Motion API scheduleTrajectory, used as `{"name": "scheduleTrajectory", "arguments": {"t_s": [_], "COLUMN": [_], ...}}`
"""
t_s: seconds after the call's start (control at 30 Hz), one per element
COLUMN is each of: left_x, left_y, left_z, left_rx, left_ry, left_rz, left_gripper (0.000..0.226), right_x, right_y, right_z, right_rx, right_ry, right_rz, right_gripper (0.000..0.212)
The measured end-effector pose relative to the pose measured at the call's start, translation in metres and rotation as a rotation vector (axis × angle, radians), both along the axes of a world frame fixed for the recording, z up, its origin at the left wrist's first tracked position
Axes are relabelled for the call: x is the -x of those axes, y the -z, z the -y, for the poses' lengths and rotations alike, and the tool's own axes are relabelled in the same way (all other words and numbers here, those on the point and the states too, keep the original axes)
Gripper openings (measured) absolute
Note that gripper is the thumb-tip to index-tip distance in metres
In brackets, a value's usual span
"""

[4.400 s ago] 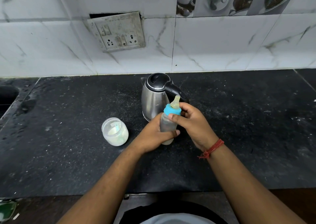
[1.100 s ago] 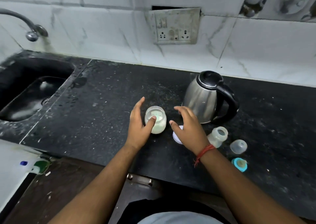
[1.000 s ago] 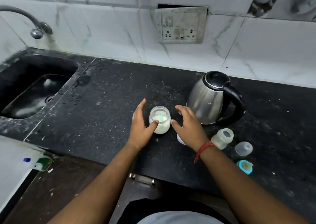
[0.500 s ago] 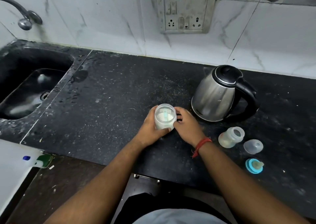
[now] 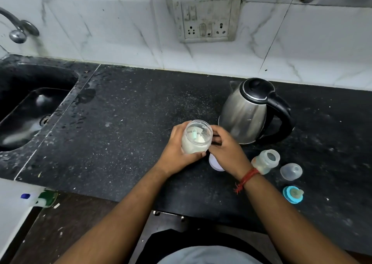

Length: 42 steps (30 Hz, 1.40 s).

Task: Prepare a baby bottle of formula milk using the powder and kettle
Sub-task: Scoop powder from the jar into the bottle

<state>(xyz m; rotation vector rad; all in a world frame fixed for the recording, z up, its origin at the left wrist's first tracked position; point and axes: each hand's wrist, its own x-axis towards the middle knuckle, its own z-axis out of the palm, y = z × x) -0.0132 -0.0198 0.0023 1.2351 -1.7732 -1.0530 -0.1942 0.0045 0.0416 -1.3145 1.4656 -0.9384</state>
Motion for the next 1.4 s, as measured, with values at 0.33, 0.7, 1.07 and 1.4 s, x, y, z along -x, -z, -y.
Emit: {"name": "scheduleTrajectory", "arguments": {"t_s": [0.33,0.7,1.07,1.4], "left_x": [0.034,0.055,0.053,0.045], "left_y": [-0.002,-0.011,-0.012,-0.005], "left_z": [-0.011,-0.024,-0.028,-0.023], "left_rx": [0.111,0.335,0.208,0.104], "left_ry": [0.029,0.186,0.156,0.054], "left_rz": [0.100,0.227,0.187,0.081], "left_gripper": [0.092,0.094,0.096,0.091], "right_x": [0.046,0.049,0.048,0.044], "right_y": [-0.025,-0.050,-0.056,-0.063], "right_z": [-0.023,-0.013,-0.016,-0.022], "right_rx": [0.508,0.156,0.192,0.392], "right_ry": [-0.049,-0.352,-0.342,-0.382], "right_rz": [-0.511,-1.264,-1.187,-1.146], "right_gripper": [0.024,0.031,0.016,0.007]}}
